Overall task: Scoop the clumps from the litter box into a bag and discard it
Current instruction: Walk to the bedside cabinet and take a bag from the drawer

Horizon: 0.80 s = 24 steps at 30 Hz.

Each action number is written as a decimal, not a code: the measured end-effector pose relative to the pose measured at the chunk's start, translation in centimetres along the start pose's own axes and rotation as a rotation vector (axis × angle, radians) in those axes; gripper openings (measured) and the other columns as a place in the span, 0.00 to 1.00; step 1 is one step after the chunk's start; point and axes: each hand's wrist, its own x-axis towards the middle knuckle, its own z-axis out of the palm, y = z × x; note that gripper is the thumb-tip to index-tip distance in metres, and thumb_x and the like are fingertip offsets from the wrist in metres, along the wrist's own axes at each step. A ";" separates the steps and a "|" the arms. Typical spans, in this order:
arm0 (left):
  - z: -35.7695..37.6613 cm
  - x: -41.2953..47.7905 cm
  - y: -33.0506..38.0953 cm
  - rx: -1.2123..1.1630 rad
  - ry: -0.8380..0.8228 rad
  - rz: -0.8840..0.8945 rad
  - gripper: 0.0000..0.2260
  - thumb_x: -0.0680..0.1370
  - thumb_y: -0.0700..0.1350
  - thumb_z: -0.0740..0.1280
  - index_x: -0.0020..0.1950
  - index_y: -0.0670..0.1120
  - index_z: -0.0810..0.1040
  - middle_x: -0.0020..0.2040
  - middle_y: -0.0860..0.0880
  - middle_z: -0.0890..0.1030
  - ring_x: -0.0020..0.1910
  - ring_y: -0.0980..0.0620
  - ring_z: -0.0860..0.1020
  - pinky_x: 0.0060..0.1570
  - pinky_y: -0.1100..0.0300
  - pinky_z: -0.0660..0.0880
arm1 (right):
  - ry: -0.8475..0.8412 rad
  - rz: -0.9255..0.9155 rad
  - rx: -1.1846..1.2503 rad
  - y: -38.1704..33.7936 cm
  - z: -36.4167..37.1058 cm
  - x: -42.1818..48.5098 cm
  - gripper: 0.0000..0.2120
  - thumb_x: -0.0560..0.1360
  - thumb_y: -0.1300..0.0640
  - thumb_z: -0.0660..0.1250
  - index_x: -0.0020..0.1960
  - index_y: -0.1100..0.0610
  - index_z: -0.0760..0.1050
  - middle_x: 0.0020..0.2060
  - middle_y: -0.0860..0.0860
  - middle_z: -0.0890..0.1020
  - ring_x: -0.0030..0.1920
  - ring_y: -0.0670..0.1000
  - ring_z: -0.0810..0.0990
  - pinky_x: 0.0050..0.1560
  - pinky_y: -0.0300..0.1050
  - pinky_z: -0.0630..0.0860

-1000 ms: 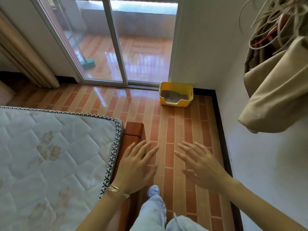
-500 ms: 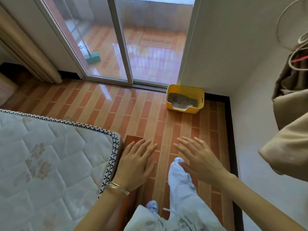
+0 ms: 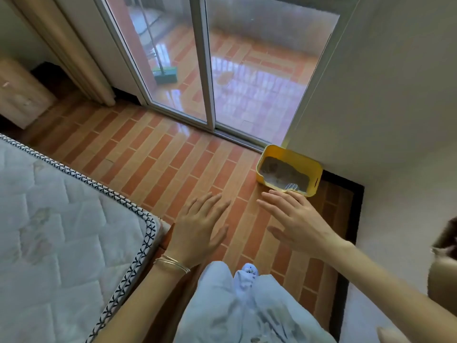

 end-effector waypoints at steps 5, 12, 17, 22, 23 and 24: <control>1.0 1.7 -0.8 -0.007 -0.005 -0.103 0.23 0.74 0.55 0.61 0.69 0.53 0.69 0.66 0.52 0.74 0.67 0.51 0.69 0.65 0.49 0.64 | -0.046 -0.033 0.043 2.9 0.9 3.1 0.24 0.77 0.44 0.54 0.70 0.52 0.63 0.66 0.52 0.72 0.68 0.54 0.70 0.64 0.57 0.69; 1.8 5.8 -5.1 -0.033 0.004 -0.185 0.23 0.75 0.55 0.60 0.69 0.53 0.69 0.66 0.52 0.73 0.67 0.52 0.68 0.66 0.52 0.61 | -0.121 -0.106 0.032 5.3 2.0 10.9 0.24 0.77 0.44 0.54 0.71 0.51 0.64 0.67 0.50 0.72 0.68 0.53 0.69 0.64 0.57 0.70; -0.8 10.6 -10.8 -0.008 0.025 -0.236 0.22 0.75 0.56 0.58 0.69 0.53 0.68 0.65 0.51 0.74 0.66 0.51 0.70 0.66 0.51 0.65 | -0.137 -0.180 -0.004 6.4 1.3 19.4 0.24 0.77 0.43 0.52 0.71 0.50 0.62 0.67 0.51 0.72 0.67 0.54 0.71 0.63 0.59 0.71; -3.9 14.3 -17.3 0.032 0.050 -0.256 0.23 0.76 0.57 0.56 0.70 0.54 0.64 0.66 0.51 0.74 0.66 0.51 0.70 0.66 0.47 0.66 | -0.138 -0.285 -0.066 6.6 0.4 28.8 0.24 0.77 0.43 0.53 0.71 0.50 0.64 0.68 0.50 0.71 0.67 0.52 0.70 0.64 0.57 0.70; -4.6 14.9 -18.6 0.052 0.056 -0.265 0.23 0.76 0.57 0.55 0.70 0.54 0.64 0.66 0.51 0.74 0.66 0.50 0.70 0.66 0.47 0.65 | -0.118 -0.313 -0.070 6.5 0.1 30.8 0.24 0.77 0.43 0.53 0.71 0.50 0.64 0.68 0.51 0.71 0.67 0.53 0.70 0.64 0.57 0.70; -5.2 15.4 -19.8 0.069 0.068 -0.280 0.23 0.76 0.57 0.55 0.70 0.53 0.65 0.66 0.50 0.74 0.66 0.50 0.71 0.66 0.47 0.64 | -0.101 -0.340 -0.061 6.2 -0.4 32.7 0.24 0.77 0.43 0.52 0.71 0.50 0.63 0.68 0.51 0.71 0.67 0.53 0.70 0.64 0.57 0.70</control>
